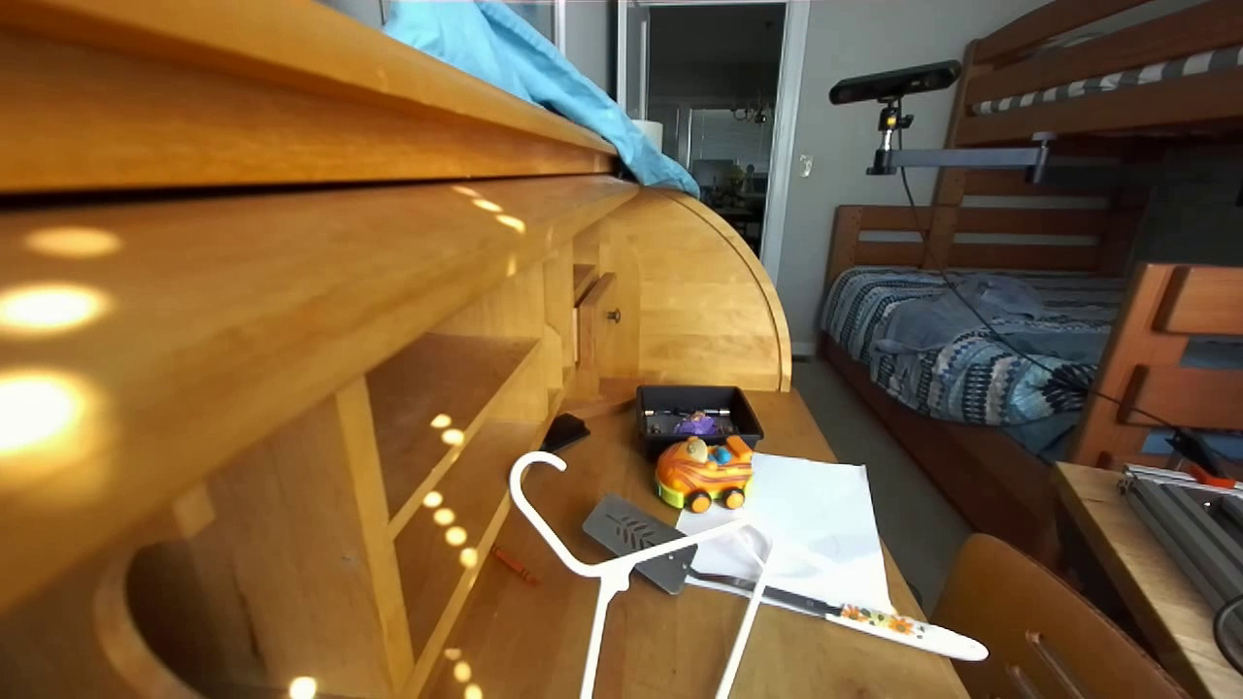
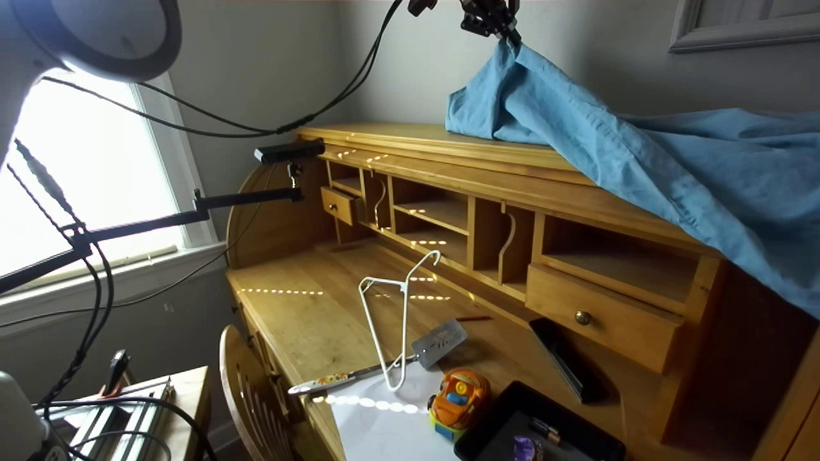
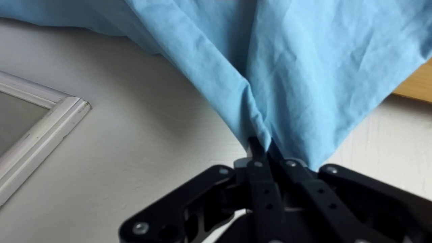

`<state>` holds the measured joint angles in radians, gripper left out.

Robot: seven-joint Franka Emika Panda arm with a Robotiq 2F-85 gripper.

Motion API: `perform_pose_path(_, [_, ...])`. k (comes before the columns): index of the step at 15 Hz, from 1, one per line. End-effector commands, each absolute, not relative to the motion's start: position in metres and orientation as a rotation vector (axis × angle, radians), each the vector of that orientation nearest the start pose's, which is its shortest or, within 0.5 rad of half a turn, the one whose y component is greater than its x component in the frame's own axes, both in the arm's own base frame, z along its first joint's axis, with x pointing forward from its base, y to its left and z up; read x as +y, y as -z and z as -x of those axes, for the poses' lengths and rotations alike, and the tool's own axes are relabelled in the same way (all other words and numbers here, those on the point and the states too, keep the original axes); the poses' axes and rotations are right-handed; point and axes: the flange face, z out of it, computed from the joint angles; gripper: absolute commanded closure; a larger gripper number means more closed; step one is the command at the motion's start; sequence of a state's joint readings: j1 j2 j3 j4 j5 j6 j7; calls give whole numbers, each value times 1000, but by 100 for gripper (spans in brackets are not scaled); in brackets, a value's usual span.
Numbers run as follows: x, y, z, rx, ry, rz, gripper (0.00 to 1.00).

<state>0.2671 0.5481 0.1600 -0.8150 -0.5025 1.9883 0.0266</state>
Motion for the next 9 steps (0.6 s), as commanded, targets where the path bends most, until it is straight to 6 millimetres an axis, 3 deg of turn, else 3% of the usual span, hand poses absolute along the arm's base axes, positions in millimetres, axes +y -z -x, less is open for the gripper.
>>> perform_pose_path(1, [234,-698,-696,-666,1163,3152,65])
perform_pose_path(6, [239,-729,-677,-612,1258,3152,30])
perform_pose_path(9, [221,-753,-667,-449,1327,3150,8])
